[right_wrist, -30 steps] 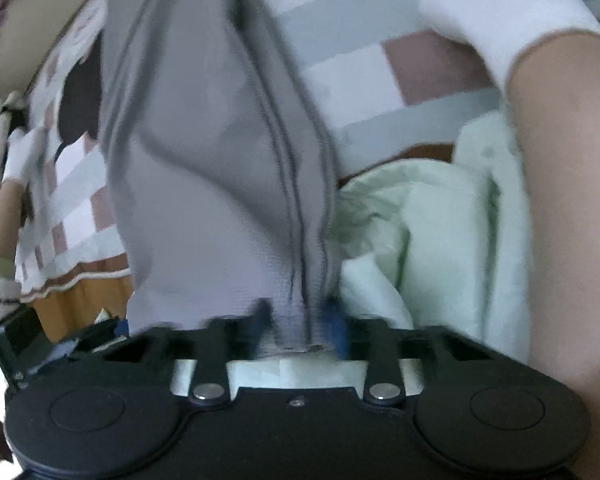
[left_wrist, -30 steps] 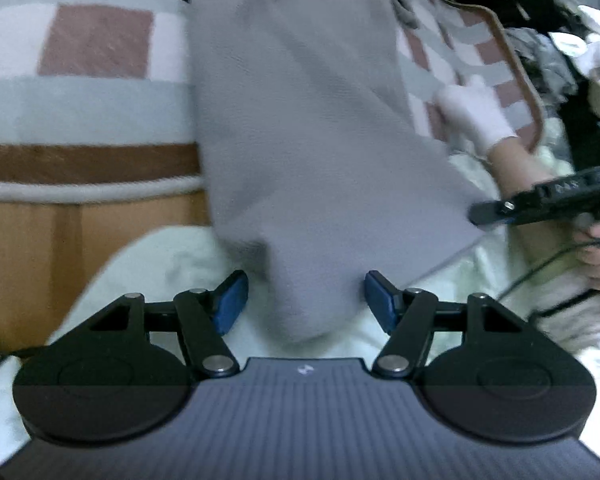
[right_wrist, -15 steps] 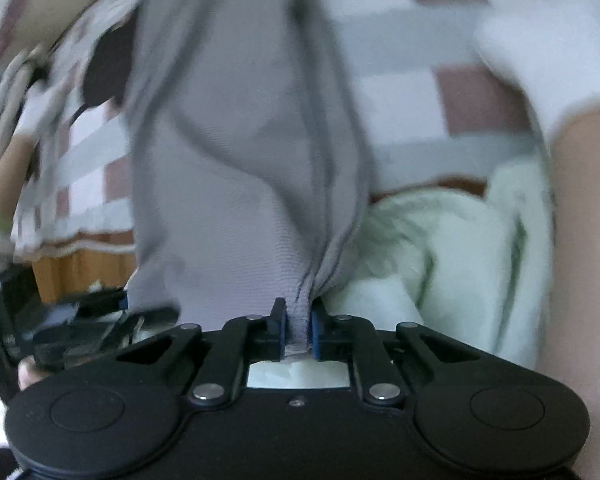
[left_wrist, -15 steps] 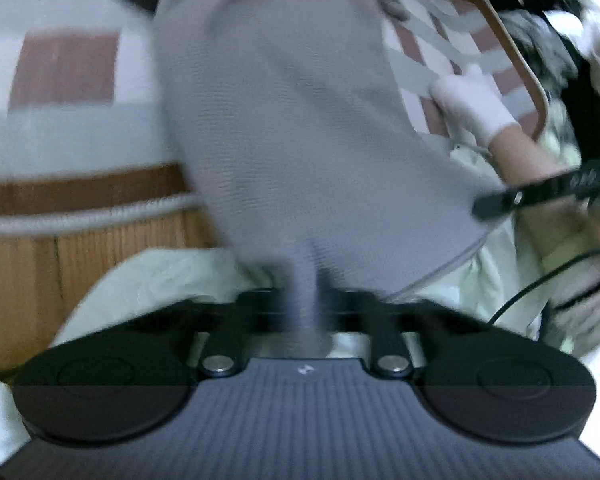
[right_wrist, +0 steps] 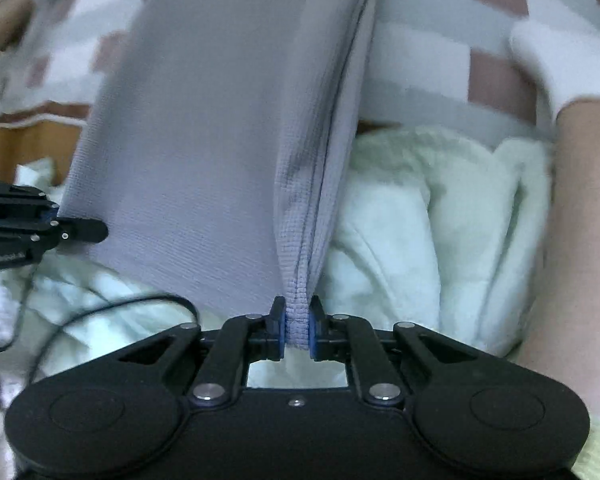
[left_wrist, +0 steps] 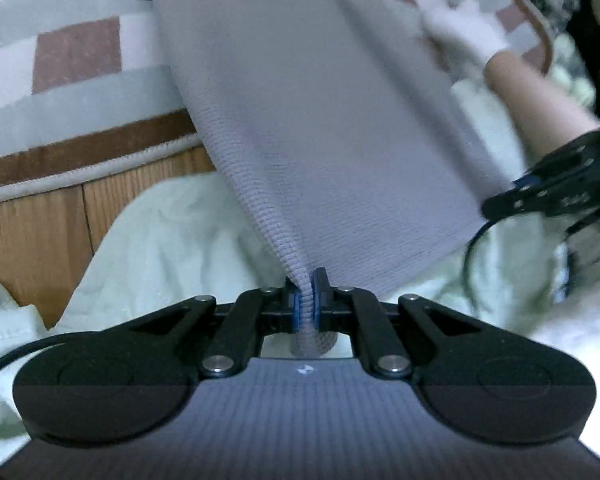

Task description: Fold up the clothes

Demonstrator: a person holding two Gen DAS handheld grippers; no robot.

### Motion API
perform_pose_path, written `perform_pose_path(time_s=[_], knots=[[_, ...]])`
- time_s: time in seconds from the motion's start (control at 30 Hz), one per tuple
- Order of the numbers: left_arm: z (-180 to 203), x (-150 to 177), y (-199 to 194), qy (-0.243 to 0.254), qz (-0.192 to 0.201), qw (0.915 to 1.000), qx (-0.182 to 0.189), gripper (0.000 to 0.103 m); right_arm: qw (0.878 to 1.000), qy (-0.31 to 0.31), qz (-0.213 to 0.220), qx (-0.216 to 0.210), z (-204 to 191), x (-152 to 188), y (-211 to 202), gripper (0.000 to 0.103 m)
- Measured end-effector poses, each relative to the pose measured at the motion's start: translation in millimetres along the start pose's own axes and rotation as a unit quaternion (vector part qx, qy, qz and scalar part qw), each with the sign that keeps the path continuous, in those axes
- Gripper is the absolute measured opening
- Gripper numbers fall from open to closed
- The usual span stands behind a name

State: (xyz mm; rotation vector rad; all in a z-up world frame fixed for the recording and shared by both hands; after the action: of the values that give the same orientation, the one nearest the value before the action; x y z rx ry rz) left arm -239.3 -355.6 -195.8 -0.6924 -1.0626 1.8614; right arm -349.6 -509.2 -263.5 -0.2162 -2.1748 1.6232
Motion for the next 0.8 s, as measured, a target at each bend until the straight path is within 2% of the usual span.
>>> perform_pose_path(time_s=[0.13,0.17,0.23,0.27,0.37,0.5,0.7,0.8], knots=[[2,-3,-3,0.020,0.002,0.9998,-0.010,0.009,1.000,0.014,0.000,-0.010,7,2,-4,0.014],[-1,-3,-2,0.017,0.001,0.9998,-0.009,0.009,1.000,0.008,-0.010,-0.006,7,5,-5,0.021],[-6,-1,0,0.015,-0.001,0.9999,-0.009,0.013,1.000,-0.004,-0.021,0.002,6,8,-12,0.023],[-10,2,-2,0.016,-0.002,0.9998,-0.009,0.013,1.000,-0.008,-0.004,-0.005,4,4,-22,0.026],[-11,5,-3,0.021,0.000,0.9997,-0.008,0.013,0.998,-0.023,0.045,-0.023,-4,-8,-53,0.026],[-12,8,-3,0.024,0.002,0.9996,-0.012,0.013,0.994,-0.032,0.099,-0.040,-10,-34,-77,0.035],[-7,6,0,0.029,0.006,0.9995,-0.015,0.014,0.992,0.005,0.114,-0.049,-3,-83,-45,0.037],[-9,6,2,0.022,0.003,0.9997,-0.010,0.014,0.995,0.013,0.095,-0.028,8,-95,-17,0.040]])
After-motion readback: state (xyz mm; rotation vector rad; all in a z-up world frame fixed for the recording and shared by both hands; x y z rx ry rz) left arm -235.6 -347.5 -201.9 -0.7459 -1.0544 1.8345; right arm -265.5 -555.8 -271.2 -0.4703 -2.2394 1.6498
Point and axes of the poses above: each gripper's, at about its wrist camera, not at the fingertips, and y roughly the way its jaws point, z to its right, x to its underside, the point moved 8 cm from there along y, roughly the way its jaws point, and after that the axes turned 6 degrees about -z, right-handed, at the moved point
